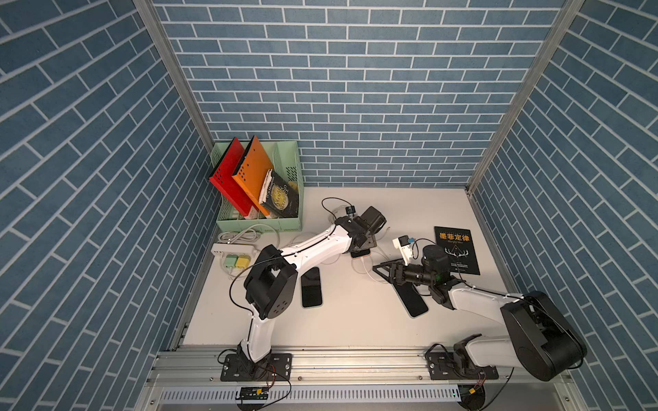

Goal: Unplug the charging cable from the phone
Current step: Remove the charging cable from the phone.

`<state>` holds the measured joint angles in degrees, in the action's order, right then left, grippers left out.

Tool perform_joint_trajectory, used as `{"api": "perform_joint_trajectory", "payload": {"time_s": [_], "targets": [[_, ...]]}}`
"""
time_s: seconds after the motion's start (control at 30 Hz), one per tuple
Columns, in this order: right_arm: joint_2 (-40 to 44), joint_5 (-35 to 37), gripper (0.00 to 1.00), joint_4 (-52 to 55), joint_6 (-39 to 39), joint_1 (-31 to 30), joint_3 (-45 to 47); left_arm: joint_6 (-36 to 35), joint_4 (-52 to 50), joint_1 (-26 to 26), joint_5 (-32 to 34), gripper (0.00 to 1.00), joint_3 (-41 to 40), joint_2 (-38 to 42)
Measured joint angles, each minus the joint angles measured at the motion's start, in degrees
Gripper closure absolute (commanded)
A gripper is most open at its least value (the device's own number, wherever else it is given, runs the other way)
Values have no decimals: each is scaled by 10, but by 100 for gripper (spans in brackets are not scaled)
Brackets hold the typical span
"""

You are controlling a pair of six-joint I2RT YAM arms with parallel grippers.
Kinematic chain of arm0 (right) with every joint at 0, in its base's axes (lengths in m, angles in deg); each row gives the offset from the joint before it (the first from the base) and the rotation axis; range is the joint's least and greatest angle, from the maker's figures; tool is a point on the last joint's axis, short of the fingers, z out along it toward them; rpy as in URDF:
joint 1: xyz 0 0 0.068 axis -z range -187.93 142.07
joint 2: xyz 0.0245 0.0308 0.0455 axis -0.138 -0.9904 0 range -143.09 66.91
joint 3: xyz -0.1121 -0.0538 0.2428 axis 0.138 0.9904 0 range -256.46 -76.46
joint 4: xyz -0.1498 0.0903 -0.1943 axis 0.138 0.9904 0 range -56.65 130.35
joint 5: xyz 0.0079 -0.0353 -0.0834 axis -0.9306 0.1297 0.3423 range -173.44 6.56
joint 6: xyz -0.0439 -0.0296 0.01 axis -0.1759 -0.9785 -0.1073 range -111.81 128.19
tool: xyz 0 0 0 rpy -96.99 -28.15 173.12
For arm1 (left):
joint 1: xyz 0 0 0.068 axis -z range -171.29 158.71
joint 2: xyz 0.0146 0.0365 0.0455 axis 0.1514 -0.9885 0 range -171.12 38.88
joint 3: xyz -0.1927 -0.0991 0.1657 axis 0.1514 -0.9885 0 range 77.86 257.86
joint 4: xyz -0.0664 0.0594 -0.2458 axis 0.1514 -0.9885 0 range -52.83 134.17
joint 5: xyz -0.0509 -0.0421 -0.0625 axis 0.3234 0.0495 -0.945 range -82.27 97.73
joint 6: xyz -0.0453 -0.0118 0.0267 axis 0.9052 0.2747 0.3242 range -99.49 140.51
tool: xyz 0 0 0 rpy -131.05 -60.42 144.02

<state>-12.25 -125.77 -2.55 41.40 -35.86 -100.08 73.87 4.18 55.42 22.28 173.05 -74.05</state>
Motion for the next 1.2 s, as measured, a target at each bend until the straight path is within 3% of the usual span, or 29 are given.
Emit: {"api": "perform_joint_trajectory", "payload": {"time_s": [0.37, 0.73, 1.07, 1.2], "targets": [[-72, 0, 38, -53, 25, -27, -35, 10, 12, 0, -2, 88, -10, 1], [-119, -6, 40, -77, 30, -28, -60, 24, 16, -2, -2, 89, -20, 10], [-138, -16, 55, -82, 41, -32, -75, 30, 23, -13, -1, 89, -24, 25], [-143, -20, 68, -84, 42, -34, -80, 34, 25, -15, 0, 89, -24, 25]]}}
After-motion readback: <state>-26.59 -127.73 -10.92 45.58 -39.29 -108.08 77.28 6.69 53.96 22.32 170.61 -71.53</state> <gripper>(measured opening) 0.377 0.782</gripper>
